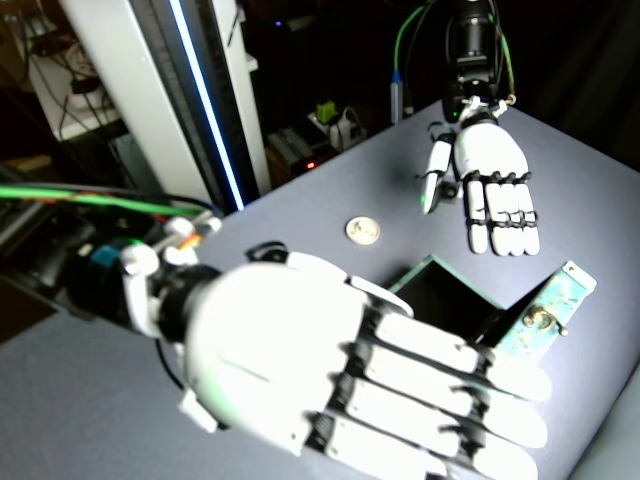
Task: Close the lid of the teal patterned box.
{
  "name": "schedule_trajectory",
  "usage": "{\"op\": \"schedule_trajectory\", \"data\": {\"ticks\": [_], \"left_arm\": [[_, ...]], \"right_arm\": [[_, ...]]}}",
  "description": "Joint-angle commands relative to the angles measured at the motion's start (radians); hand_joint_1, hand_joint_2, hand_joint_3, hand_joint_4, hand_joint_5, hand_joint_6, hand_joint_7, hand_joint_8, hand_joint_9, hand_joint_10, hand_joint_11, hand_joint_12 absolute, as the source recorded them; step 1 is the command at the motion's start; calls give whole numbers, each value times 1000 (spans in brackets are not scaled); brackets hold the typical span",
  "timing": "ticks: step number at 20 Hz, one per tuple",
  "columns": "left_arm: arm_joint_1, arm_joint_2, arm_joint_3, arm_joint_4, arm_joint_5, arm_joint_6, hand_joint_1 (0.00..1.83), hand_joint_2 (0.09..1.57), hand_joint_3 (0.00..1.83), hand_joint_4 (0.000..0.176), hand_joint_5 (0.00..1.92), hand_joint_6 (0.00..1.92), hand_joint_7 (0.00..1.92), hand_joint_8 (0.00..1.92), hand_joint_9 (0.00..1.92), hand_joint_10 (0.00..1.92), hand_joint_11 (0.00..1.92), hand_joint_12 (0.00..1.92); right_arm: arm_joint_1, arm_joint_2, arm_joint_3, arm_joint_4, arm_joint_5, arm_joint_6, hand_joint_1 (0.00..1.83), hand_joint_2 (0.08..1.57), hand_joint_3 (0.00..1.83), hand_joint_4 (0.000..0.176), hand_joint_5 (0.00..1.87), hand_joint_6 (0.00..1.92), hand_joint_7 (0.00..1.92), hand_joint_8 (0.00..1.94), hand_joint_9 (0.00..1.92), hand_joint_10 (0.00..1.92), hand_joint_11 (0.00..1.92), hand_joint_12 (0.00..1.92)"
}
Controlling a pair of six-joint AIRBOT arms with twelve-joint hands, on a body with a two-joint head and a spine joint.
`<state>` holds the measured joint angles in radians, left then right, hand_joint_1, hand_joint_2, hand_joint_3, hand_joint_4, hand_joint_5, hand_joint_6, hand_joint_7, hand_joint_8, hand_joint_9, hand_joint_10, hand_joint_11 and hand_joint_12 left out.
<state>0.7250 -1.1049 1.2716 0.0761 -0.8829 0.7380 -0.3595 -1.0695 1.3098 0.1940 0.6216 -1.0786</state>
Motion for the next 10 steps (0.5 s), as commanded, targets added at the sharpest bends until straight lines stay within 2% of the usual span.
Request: {"op": "schedule_trajectory", "data": {"ticks": [1,2,3,4,5,7,8,9,10], "left_arm": [[-12,-1,6,-8,-116,-6,27,1447,10,17,0,0,0,0,0,0,0,0],[-13,-2,7,-6,-114,-7,61,1449,7,37,4,1,0,0,0,0,0,0],[-14,-5,9,-4,-110,-9,84,1444,2,43,16,5,0,0,0,0,0,0],[-16,-8,12,1,-107,-12,102,1446,2,35,12,3,0,0,0,0,0,0],[-20,-13,16,6,-103,-16,105,1441,0,61,2,0,0,0,0,0,0,0],[-25,-19,22,14,-97,-22,118,1439,0,62,0,0,0,0,0,0,0,0],[-27,-21,23,17,-96,-25,100,1441,0,45,0,0,0,0,0,0,0,0],[-28,-24,24,21,-94,-26,109,1443,1,40,0,0,0,0,0,0,0,0],[-30,-25,25,24,-92,-27,75,1445,2,58,0,0,0,0,0,0,0,0]], "right_arm": [[21,-5,15,3,86,-2,283,1439,0,0,0,0,183,93,0,364,0,1918],[28,-16,28,3,72,-2,316,1433,0,0,0,0,45,34,0,116,0,1920],[39,-28,42,3,51,-2,325,1429,0,0,0,0,12,20,0,22,0,1921],[48,-39,54,2,35,-2,316,1414,0,0,0,0,2,3,0,4,0,1790],[55,-51,67,2,17,-2,290,1404,0,1,0,0,0,0,0,0,0,1587],[65,-72,86,2,-4,-2,218,1398,0,11,0,0,0,0,0,0,0,1183],[69,-81,92,1,-13,-2,187,1399,1,26,0,0,0,0,0,0,0,1137],[76,-94,102,-4,-25,-2,205,1394,0,16,0,0,0,0,24,15,0,1166],[78,-101,106,-5,-31,-2,219,1378,0,29,0,0,0,0,27,24,0,1239]]}}
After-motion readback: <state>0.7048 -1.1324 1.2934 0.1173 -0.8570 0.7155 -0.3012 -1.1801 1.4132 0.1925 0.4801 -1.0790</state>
